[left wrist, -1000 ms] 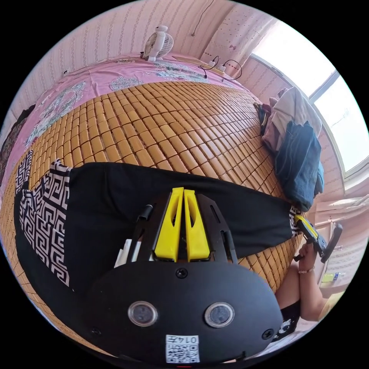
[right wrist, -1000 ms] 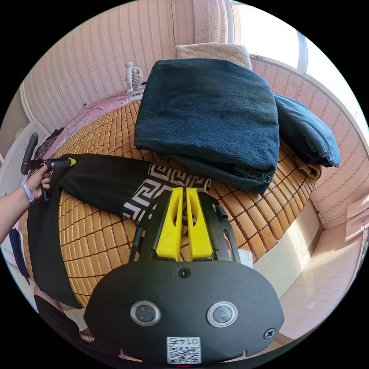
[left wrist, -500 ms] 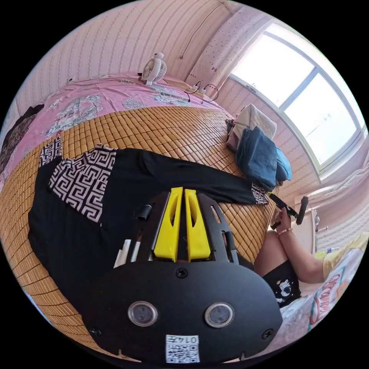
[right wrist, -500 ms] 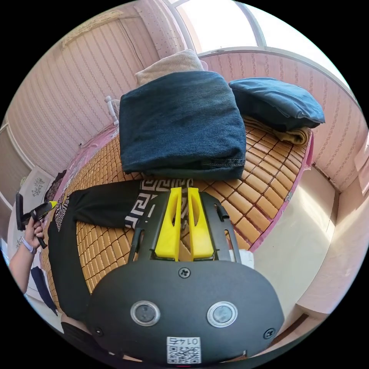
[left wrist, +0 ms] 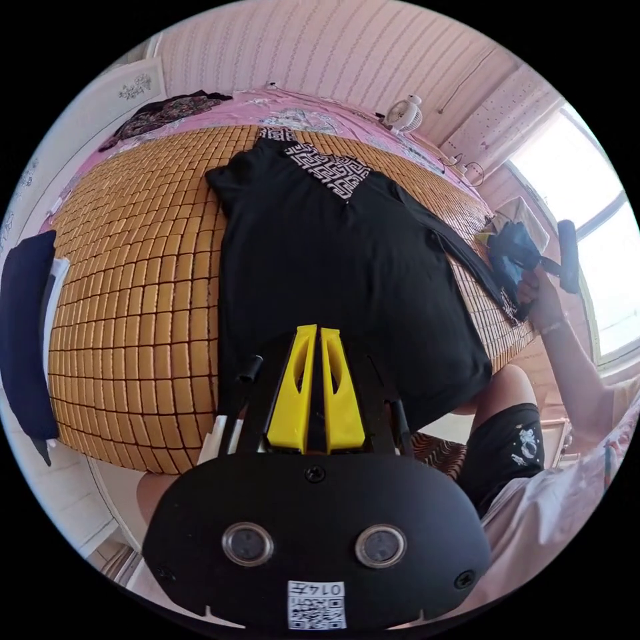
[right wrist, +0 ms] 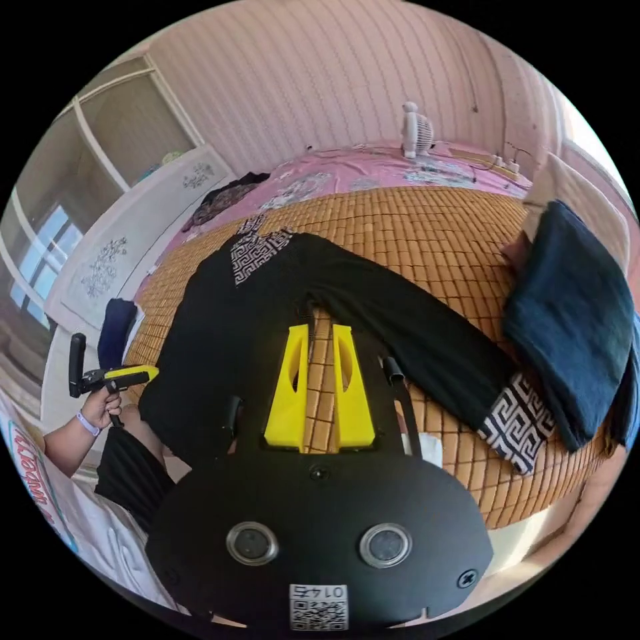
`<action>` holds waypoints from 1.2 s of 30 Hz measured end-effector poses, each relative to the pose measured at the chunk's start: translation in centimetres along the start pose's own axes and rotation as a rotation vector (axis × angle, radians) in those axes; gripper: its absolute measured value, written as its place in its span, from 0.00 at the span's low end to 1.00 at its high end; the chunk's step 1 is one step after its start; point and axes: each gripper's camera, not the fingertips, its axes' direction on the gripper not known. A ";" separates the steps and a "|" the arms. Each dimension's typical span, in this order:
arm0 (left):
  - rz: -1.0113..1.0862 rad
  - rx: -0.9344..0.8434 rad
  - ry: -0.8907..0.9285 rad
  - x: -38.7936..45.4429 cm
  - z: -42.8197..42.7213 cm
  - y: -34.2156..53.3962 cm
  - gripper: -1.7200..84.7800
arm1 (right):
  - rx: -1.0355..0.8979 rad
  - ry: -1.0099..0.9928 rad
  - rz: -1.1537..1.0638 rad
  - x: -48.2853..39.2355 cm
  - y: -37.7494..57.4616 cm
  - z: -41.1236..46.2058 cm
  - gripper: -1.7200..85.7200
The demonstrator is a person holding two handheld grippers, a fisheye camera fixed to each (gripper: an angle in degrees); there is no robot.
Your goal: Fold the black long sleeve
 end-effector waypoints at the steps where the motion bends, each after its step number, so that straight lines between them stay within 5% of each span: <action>1: -0.019 0.018 0.001 -0.6 -0.5 0.4 0.01 | -0.046 -0.063 -0.081 -2.5 -3.2 2.1 0.10; 6: -0.050 0.023 -0.043 -2.2 -1.3 1.9 0.01 | -0.140 -0.191 -0.263 -11.8 -15.6 9.9 0.10; 13: -0.059 0.014 0.008 -3.9 -2.2 4.3 0.01 | -0.210 -0.067 -0.258 -20.3 -30.2 22.2 0.12; 21: -0.018 0.013 0.031 -4.6 -4.9 6.0 0.01 | -0.272 0.007 0.002 -20.2 -37.0 31.6 0.11; 29: 0.011 0.011 0.021 -4.4 -7.7 7.9 0.01 | -0.297 -0.174 -0.095 -23.1 -40.8 32.1 0.03; 34: -0.021 0.124 0.044 -5.2 -11.0 9.7 0.01 | -0.272 0.219 -0.188 -25.8 -42.0 33.2 0.09; 36: -0.037 0.144 0.060 -5.7 -12.0 10.2 0.01 | -0.336 0.210 -0.232 -26.2 -42.1 35.2 0.15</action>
